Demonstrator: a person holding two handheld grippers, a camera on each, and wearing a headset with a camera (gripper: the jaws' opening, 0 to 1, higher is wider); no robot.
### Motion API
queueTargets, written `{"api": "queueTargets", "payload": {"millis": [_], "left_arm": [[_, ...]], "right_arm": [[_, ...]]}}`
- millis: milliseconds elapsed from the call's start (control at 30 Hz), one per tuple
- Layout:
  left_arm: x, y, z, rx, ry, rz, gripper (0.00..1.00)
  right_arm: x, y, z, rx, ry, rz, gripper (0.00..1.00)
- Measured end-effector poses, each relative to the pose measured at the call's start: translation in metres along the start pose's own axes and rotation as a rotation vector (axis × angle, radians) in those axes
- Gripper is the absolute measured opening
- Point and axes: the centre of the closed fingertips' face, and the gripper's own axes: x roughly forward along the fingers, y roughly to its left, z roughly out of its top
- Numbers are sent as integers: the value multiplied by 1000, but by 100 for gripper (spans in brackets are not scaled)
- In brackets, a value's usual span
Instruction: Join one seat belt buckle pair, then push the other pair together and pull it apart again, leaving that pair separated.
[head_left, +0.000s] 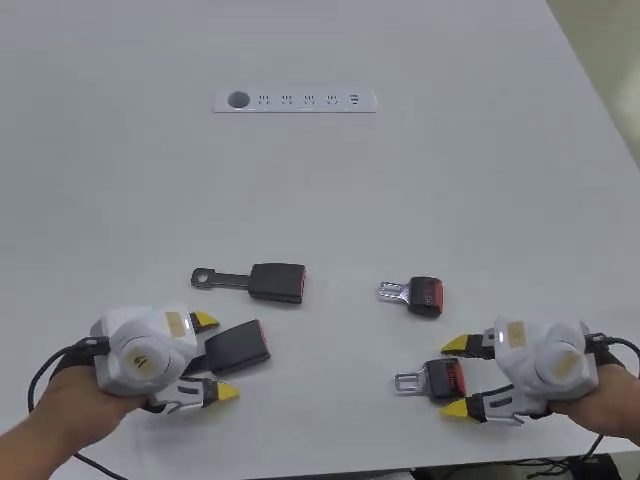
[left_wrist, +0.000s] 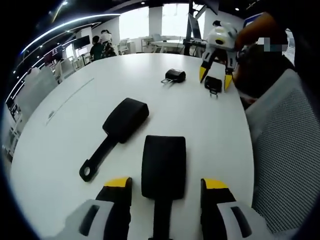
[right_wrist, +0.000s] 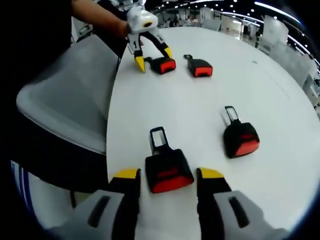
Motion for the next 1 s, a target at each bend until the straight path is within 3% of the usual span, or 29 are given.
{"api": "queueTargets", "payload": {"millis": [133,200,267,300,367,467,633,1000], "left_arm": [[1,-5,2,50,16,-38,42],[1,-4,2,54,22,-36,40],[1,-5,2,96,36,-64,35],[1,-11,2,130,45,-109,34],[0,-8,2,152,60,-114,34],[1,-10,1,235,98,-155,34],[2,-12,2,326,153,-213,33],[3,-12,2,336,161,-229,33]], "right_arm": [[2,3,-1,-72,20,13,42],[1,2,-1,-76,19,14,38],[1,0,-1,-82,20,15,37],[1,0,-1,-87,21,17,37],[1,0,-1,-92,19,17,37],[1,-2,-2,-92,10,16,36],[0,-2,-2,-74,-42,3,35],[4,-3,5,-30,-83,-31,35]]}}
